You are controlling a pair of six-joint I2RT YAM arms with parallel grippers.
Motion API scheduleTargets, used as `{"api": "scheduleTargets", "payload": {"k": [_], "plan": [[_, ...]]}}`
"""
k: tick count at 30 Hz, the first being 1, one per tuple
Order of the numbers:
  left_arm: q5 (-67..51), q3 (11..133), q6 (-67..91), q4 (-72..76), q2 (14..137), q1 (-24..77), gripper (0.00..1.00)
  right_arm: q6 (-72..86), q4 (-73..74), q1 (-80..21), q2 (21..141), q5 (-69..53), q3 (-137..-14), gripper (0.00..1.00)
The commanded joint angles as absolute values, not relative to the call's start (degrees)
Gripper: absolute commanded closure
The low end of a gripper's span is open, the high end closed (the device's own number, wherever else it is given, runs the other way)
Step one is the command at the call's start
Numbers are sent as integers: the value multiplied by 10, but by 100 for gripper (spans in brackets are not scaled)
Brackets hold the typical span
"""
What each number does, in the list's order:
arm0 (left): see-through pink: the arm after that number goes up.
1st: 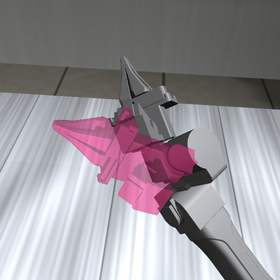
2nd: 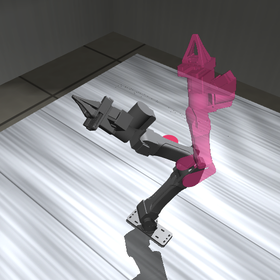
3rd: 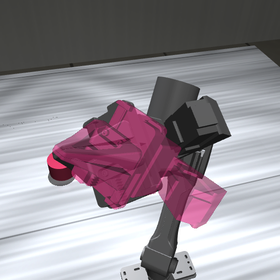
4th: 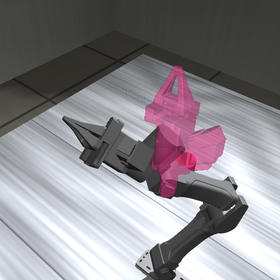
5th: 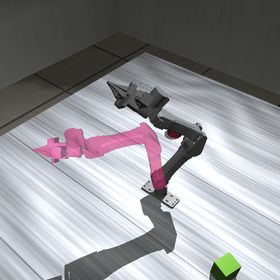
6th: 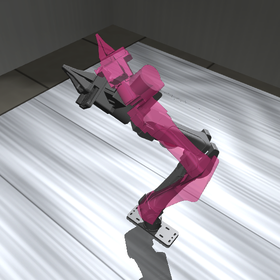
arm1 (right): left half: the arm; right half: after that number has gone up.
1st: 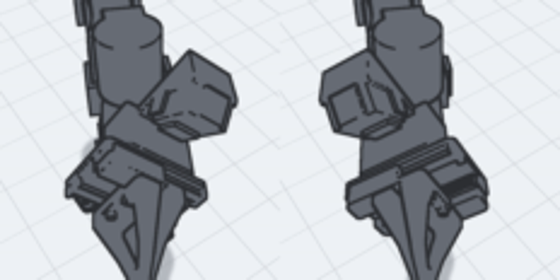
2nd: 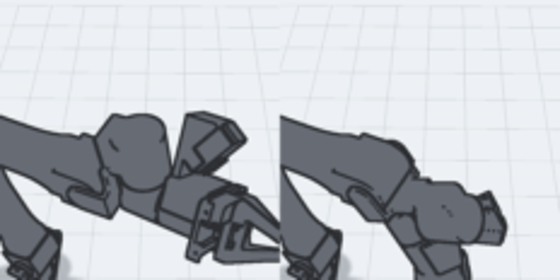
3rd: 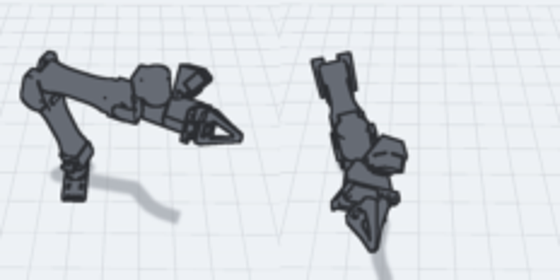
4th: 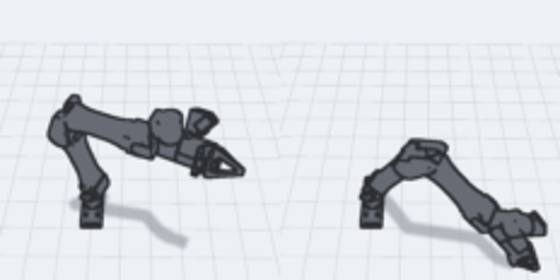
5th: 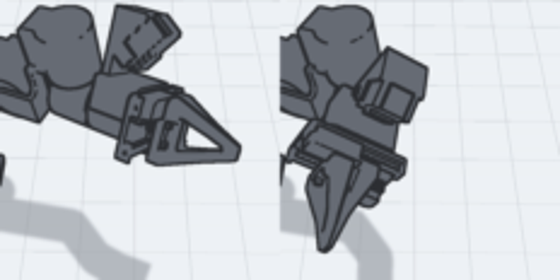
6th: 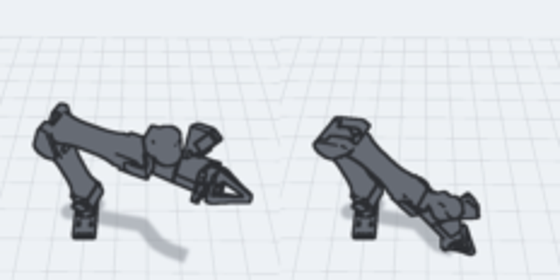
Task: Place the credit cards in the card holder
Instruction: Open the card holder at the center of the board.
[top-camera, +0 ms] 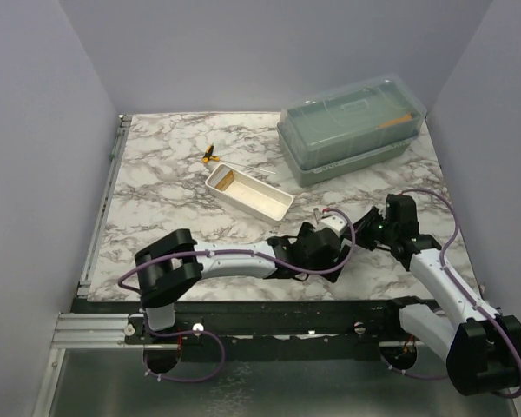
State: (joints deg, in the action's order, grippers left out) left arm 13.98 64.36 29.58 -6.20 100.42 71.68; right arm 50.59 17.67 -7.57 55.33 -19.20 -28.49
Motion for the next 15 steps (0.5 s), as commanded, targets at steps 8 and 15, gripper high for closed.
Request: {"api": "scheduleTargets", "payload": {"k": [8,15], "plan": [[284,768,262,-125,1116,736,16,552,206,-85,527,-206,-271,100],[284,766,267,-140,1121,723,57,528,214,-90,514,-233,-283,100]]}}
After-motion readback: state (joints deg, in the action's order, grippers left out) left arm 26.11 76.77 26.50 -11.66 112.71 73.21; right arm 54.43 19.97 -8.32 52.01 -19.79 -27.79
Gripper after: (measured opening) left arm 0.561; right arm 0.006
